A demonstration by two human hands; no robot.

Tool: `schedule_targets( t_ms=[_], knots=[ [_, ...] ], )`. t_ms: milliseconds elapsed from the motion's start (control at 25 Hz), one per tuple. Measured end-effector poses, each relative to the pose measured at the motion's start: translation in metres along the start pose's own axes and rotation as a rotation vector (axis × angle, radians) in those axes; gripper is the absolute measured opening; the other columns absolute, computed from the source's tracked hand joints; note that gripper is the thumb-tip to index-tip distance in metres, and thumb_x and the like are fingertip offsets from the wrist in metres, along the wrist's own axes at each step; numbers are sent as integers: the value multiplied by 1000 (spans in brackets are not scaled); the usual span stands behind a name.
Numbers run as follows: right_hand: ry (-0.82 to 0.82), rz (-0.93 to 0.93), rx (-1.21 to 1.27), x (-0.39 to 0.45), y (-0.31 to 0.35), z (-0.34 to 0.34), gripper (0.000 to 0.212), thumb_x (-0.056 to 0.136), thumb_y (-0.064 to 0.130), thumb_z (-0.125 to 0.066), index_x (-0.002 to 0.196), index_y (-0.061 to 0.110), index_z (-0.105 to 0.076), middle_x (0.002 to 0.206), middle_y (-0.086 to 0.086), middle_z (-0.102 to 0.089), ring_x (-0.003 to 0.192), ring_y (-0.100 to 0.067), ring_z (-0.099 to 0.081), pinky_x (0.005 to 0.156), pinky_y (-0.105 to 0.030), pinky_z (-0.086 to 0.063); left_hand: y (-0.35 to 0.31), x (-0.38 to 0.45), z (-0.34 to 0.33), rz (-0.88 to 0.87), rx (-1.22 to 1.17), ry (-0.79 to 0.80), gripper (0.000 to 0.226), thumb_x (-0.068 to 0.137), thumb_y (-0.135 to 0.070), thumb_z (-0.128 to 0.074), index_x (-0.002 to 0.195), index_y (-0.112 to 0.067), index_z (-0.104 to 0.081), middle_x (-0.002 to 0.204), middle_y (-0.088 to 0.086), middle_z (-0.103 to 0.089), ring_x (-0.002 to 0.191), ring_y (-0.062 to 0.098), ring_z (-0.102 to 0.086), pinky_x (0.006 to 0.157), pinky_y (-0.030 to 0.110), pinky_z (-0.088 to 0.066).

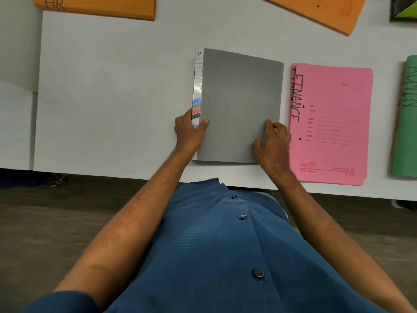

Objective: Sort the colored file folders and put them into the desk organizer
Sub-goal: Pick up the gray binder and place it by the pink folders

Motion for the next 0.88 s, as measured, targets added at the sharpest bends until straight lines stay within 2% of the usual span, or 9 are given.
schedule_targets(
  t_ms=[160, 320, 480, 640, 800, 880],
  knots=[
    [85, 48, -5, 10, -4, 2, 74, 92, 27, -62, 157, 11, -31, 149, -16, -35, 133, -34, -34, 107, -41, -41, -1, -4, 0, 10, -20, -13, 55, 97, -37, -67, 146, -20, -49, 144, 10, -46, 134, 26, -47, 112, 42, -45],
    [97, 106, -12, 18, -7, 3, 75, 92, 31, -63, 157, 12, -30, 146, -15, -36, 131, -32, -36, 104, -39, -43, 2, 0, 1, 12, -49, -35, 56, 94, -38, -69, 144, -22, -50, 142, 7, -48, 130, 25, -51, 112, 46, -47],
    [105, 168, -18, 25, -2, 7, 74, 91, 29, -62, 156, 11, -32, 142, -16, -39, 128, -32, -38, 103, -37, -40, 6, -1, 1, 15, -114, -33, 60, 93, -35, -71, 146, -18, -49, 143, 5, -49, 128, 21, -53, 109, 40, -48],
    [157, 201, 18, 57, 23, 17, 69, 90, 27, -63, 152, 13, -38, 143, -16, -40, 131, -33, -38, 107, -37, -37, -2, 2, 18, 48, -234, -35, 59, 96, -34, -68, 149, -18, -46, 138, 6, -56, 121, 21, -58, 100, 34, -50],
    [171, 180, 83, 111, 64, 24, 66, 89, 29, -68, 148, 13, -45, 143, -17, -45, 133, -35, -43, 108, -35, -35, -10, 29, 57, 81, -334, -97, 51, 98, -33, -65, 144, -20, -51, 136, 9, -57, 123, 25, -59, 105, 42, -51],
    [161, 160, 161, 138, 101, 28, 67, 91, 32, -69, 150, 17, -42, 149, -14, -42, 135, -33, -45, 112, -42, -40, -25, 54, 94, 75, -351, -126, 48, 99, -33, -64, 143, -21, -51, 138, 9, -57, 124, 26, -58, 105, 43, -52]
  ],
)
Point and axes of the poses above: each hand's wrist, its own x-axis towards the middle knuckle, its own z-axis out of the back of the hand, y = z × x, the point moved 10 cm from there along x, towards the middle knuckle
